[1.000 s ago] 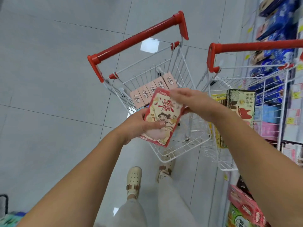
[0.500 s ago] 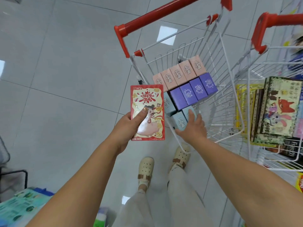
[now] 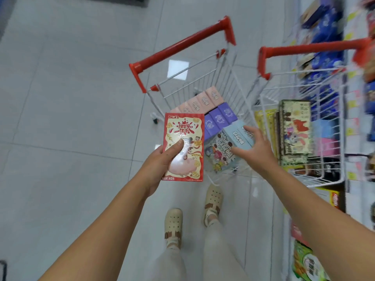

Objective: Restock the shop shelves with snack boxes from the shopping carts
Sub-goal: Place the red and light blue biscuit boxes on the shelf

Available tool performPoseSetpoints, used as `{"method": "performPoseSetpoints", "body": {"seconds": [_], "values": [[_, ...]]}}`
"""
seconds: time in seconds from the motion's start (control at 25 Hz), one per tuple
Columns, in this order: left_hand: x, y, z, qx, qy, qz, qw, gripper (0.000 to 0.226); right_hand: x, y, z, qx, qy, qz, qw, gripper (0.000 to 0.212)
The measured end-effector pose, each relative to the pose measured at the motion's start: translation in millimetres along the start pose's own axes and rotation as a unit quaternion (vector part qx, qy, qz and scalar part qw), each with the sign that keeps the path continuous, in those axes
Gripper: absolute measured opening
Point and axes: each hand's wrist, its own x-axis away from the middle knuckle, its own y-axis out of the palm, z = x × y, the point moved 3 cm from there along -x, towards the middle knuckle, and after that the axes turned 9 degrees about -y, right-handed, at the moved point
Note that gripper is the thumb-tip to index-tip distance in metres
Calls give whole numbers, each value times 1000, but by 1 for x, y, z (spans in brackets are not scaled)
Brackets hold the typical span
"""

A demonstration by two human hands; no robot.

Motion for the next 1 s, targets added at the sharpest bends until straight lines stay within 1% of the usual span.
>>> {"method": "performPoseSetpoints", "body": {"seconds": [0.12, 0.2, 0.24, 0.32, 0.44, 0.52, 0.64, 0.68, 0.76, 0.84, 0.92, 1.0], "values": [[40, 26, 26, -16, 23, -68, 997, 28, 54, -65, -41, -172, -9, 7, 985, 62], [77, 47, 46, -31, 39, -119, 992, 26, 100, -104, -62, -232, -15, 16, 972, 56], [94, 56, 54, -40, 47, -143, 988, 29, 122, -119, -71, -261, -17, 20, 965, 54], [129, 78, 66, -55, 51, -194, 978, 39, 166, -146, -83, -306, -19, 32, 951, 57], [179, 116, 73, -58, 31, -290, 955, 47, 236, -181, -91, -350, -25, 79, 933, 67], [209, 143, 65, -78, 10, -355, 932, 60, 279, -199, -90, -378, -35, 133, 916, 65], [252, 189, 35, -112, -23, -422, 899, 69, 350, -216, -78, -431, -34, 238, 870, 66], [267, 205, 22, -121, -29, -437, 891, 74, 374, -219, -74, -448, -27, 260, 855, 66], [296, 235, -13, -138, -40, -465, 874, 80, 424, -222, -63, -476, -14, 291, 830, 58], [321, 261, -52, -155, -50, -481, 862, 77, 474, -222, -45, -475, 12, 344, 810, 57], [347, 285, -97, -182, -54, -494, 848, 75, 528, -222, -23, -452, 42, 405, 794, 56], [372, 308, -151, -205, -64, -499, 840, 71, 586, -223, 2, -438, 52, 444, 780, 60]]}}
